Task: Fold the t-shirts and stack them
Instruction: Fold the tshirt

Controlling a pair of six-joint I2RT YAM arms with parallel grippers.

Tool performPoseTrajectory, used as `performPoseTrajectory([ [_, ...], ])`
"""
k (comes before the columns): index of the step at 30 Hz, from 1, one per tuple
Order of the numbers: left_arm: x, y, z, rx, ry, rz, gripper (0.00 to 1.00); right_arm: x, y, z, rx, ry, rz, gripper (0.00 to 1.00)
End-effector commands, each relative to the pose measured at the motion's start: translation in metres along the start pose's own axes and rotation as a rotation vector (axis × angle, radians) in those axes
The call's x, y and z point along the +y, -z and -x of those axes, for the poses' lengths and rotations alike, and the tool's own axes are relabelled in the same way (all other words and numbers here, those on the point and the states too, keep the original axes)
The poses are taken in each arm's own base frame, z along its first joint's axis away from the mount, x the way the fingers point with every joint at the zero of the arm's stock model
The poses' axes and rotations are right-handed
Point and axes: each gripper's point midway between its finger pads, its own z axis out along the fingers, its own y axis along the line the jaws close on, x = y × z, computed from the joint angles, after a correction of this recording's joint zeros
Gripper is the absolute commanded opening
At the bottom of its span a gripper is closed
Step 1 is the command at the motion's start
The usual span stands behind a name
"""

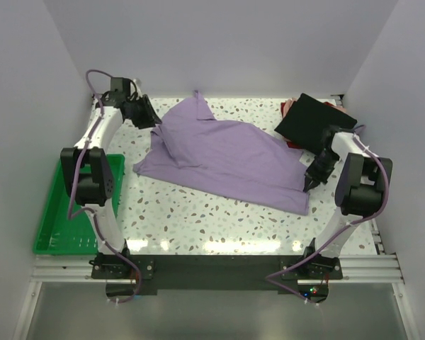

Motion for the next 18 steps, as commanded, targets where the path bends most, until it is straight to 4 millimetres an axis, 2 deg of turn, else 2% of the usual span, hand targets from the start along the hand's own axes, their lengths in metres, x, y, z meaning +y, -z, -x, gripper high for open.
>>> performPoseTrajectory([
  [1,-0.017,0.0,0.026,-0.067,-0.053,-0.086,0.41,0.005,0.011,0.018,-0.063,0.005,0.018,0.0],
  [2,-0.017,-0.001,0.027,-0.069,-0.052,-0.085,0.67,0.008,0.016,0.021,-0.075,0.012,0.034,0.03],
  [3,-0.015,-0.003,0.026,-0.065,-0.056,-0.079,0.76,0.009,0.02,0.022,-0.082,0.014,0.04,0.1],
  [4,-0.015,-0.001,0.029,-0.073,-0.06,-0.073,0.81,0.011,0.025,0.023,-0.094,0.019,0.047,0.26],
  [5,-0.013,0.0,0.03,-0.079,-0.064,-0.056,0.87,0.012,0.03,0.027,-0.111,0.028,0.054,0.32],
  [8,-0.005,0.006,0.025,-0.085,-0.081,-0.017,0.89,0.009,0.045,0.027,-0.147,0.043,0.052,0.48],
  [9,-0.006,0.014,0.025,-0.097,-0.095,-0.012,0.89,0.008,0.047,0.025,-0.148,0.047,0.051,0.5],
  [10,0.002,0.013,0.015,-0.079,-0.09,0.012,0.89,0.006,0.052,0.023,-0.164,0.051,0.055,0.55],
  [12,0.006,0.023,0.008,-0.086,-0.105,0.035,0.89,0.0,0.049,0.013,-0.151,0.055,0.051,0.58],
  [13,0.016,0.021,-0.009,-0.055,-0.1,0.062,0.89,-0.001,0.051,0.009,-0.161,0.057,0.062,0.59],
  [14,0.022,0.022,-0.015,-0.05,-0.1,0.084,0.89,-0.006,0.043,-0.001,-0.134,0.06,0.051,0.59],
  [15,0.028,0.025,-0.03,-0.028,-0.099,0.1,0.89,-0.008,0.04,-0.004,-0.134,0.06,0.051,0.59],
  [17,0.036,0.028,-0.044,-0.01,-0.093,0.12,0.89,-0.016,0.029,-0.018,-0.101,0.059,0.037,0.58],
  [18,0.043,0.03,-0.058,0.01,-0.087,0.134,0.89,-0.017,0.025,-0.021,-0.097,0.059,0.039,0.57],
])
